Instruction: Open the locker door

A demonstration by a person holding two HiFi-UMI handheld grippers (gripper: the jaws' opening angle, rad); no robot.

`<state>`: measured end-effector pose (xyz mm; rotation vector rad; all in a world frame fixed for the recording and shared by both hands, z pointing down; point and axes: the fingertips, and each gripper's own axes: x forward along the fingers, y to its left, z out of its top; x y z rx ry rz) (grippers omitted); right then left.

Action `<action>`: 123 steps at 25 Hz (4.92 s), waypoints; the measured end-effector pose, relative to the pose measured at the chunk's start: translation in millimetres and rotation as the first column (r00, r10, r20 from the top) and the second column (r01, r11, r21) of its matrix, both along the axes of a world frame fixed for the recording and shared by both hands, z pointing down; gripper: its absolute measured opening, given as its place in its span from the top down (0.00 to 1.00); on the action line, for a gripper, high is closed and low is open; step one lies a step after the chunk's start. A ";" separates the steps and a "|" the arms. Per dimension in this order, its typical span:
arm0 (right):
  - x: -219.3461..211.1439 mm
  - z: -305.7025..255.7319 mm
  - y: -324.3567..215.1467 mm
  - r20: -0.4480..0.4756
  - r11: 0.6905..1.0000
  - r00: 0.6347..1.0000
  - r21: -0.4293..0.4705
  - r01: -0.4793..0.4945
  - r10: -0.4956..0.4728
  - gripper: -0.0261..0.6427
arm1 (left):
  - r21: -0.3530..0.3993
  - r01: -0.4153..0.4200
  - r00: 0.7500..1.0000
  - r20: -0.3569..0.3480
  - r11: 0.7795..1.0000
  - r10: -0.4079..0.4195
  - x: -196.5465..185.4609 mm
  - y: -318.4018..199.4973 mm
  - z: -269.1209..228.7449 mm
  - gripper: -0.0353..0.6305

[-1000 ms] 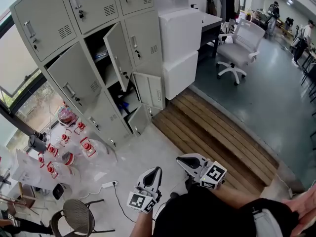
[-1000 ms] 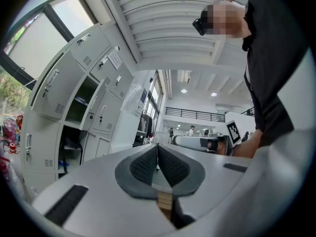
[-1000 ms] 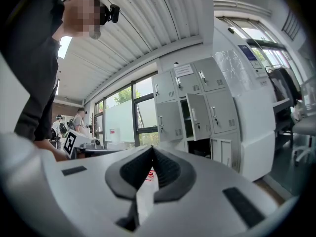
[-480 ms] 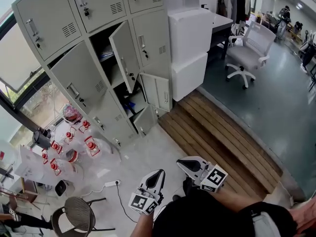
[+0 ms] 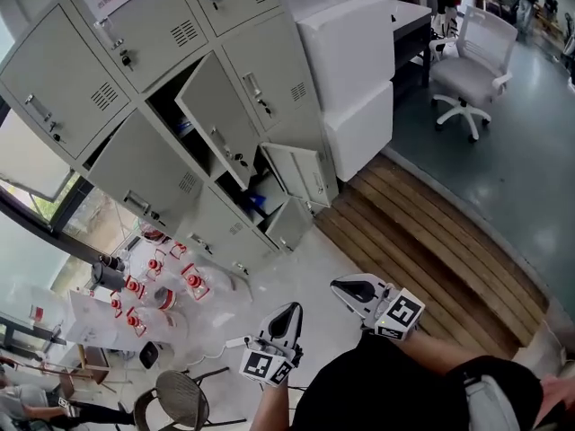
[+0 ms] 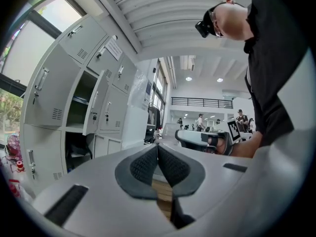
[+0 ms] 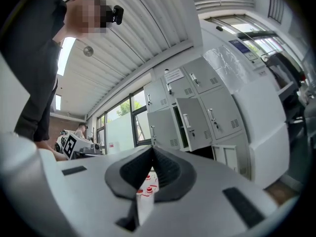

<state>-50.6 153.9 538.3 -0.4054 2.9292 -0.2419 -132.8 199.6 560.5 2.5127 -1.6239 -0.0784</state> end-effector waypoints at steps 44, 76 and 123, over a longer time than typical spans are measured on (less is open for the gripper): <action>-135.6 -90.9 -327.9 -0.011 0.991 0.998 0.119 -0.055 0.056 0.94 | 0.110 -0.267 0.963 0.078 0.958 0.259 -79.7 -331.3 -110.0 0.92; -173.4 -457.8 -469.9 0.081 0.747 0.987 0.663 0.051 -0.139 0.94 | 0.250 -0.157 0.957 0.277 0.955 0.085 -191.6 -381.1 -431.9 0.92; -287.6 -554.2 -621.9 -0.082 0.925 0.995 0.379 -0.018 0.053 0.84 | 0.144 -0.153 0.932 0.350 0.978 0.095 -188.2 -411.5 -455.6 0.92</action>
